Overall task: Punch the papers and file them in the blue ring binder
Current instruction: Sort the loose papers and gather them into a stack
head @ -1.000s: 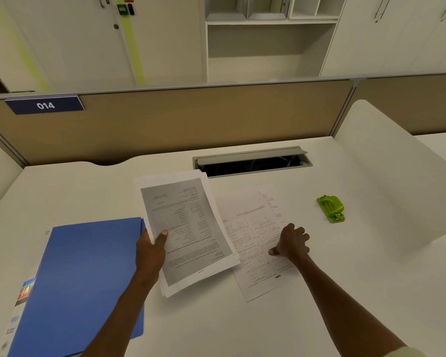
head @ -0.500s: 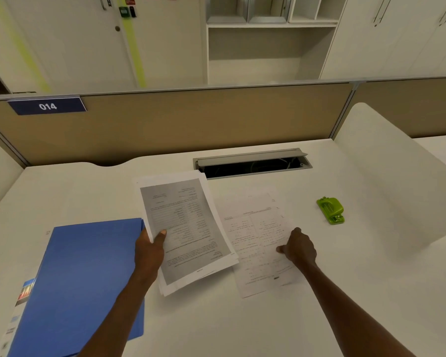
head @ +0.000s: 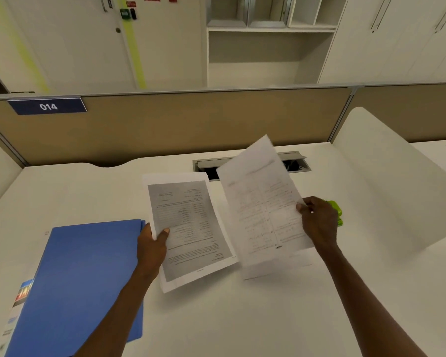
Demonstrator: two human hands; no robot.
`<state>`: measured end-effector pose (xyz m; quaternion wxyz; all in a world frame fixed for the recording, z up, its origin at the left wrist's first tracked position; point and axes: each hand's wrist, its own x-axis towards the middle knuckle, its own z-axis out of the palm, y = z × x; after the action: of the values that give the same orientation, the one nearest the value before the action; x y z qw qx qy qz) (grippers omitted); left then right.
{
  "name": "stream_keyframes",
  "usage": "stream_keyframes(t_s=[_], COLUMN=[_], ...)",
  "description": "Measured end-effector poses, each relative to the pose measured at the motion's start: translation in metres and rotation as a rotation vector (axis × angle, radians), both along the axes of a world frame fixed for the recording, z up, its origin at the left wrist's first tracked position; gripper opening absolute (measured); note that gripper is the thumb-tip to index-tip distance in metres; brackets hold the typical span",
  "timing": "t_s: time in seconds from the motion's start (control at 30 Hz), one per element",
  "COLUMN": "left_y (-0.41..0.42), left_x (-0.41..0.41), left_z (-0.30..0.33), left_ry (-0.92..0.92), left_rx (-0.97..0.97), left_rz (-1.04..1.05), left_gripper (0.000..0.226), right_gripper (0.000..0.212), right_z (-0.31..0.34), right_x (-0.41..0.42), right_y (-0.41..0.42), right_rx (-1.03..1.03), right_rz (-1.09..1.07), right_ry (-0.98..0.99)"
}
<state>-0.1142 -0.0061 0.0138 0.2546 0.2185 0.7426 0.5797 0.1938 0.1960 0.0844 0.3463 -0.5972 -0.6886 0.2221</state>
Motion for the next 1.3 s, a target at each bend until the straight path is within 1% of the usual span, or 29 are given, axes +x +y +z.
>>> stream_keyframes(t_s=[0.07,0.13,0.2,0.27,0.37,0.43,0.53,0.63,0.7,0.83,0.87,0.97,1.0,1.1,1.2,1.27,1.3], left_y=[0.003,0.005,0.008,0.011,0.014,0.017,0.021,0.025,0.027,0.029,0.029,0.027,0.025,0.023,0.024,0.023,0.022], left_x=[0.004,0.007,0.011,0.013,0.016,0.020,0.029,0.031,0.030,0.035,0.037,0.039,0.039,0.039,0.037,0.034,0.033], left_z=[0.004,0.008,0.010,0.011,0.013,0.018,0.030,0.034,0.033,0.035,0.036,0.037,0.035,0.029,0.025,0.021,0.019], left_ry=[-0.003,-0.006,-0.027,-0.071,-0.091,-0.100,-0.113,-0.181,-0.235,-0.373,-0.372,-0.286,-0.247,-0.164,-0.139,-0.125,-0.119], left_rx=[0.010,0.016,0.039,0.074,0.104,0.114,0.126,0.130,0.105,0.077,0.081,0.110,0.109,0.065,0.051,0.045,0.037], left_rz=[0.009,0.009,-0.018,-0.053,-0.122,-0.181,-0.191,-0.218,-0.190,-0.070,-0.074,-0.145,-0.173,-0.196,-0.176,-0.168,-0.166], left_gripper=[0.032,0.031,0.031,0.033,0.034,0.028,0.021,0.016,0.017,0.047,0.046,0.022,0.021,0.026,0.027,0.027,0.027], right_gripper=[0.010,0.010,0.010,0.012,0.016,0.018,0.018,0.028,0.036,0.040,0.040,0.041,0.042,0.041,0.040,0.048,0.055], right_z=[0.016,0.026,0.031,0.032,0.023,0.013,-0.002,-0.008,-0.012,-0.020,-0.022,-0.028,-0.030,-0.034,-0.044,-0.056,-0.063], right_x=[-0.006,-0.014,-0.023,-0.033,-0.048,-0.056,-0.062,-0.065,-0.065,-0.068,-0.070,-0.073,-0.073,-0.073,-0.064,-0.053,-0.046], right_y=[-0.003,-0.008,-0.016,-0.026,-0.041,-0.046,-0.050,-0.052,-0.051,-0.052,-0.053,-0.054,-0.054,-0.052,-0.046,-0.040,-0.037], right_rx=[-0.025,-0.144,-0.251,-0.320,-0.384,-0.424,-0.452,-0.462,-0.441,-0.352,-0.332,-0.313,-0.314,-0.331,-0.381,-0.413,-0.418], right_rz=[0.017,0.038,0.079,0.119,0.161,0.181,0.207,0.257,0.287,0.334,0.340,0.329,0.325,0.308,0.239,0.172,0.138], right_ry=[0.115,0.247,0.327,0.346,0.319,0.304,0.334,0.376,0.361,0.294,0.289,0.274,0.268,0.235,0.181,0.076,-0.027])
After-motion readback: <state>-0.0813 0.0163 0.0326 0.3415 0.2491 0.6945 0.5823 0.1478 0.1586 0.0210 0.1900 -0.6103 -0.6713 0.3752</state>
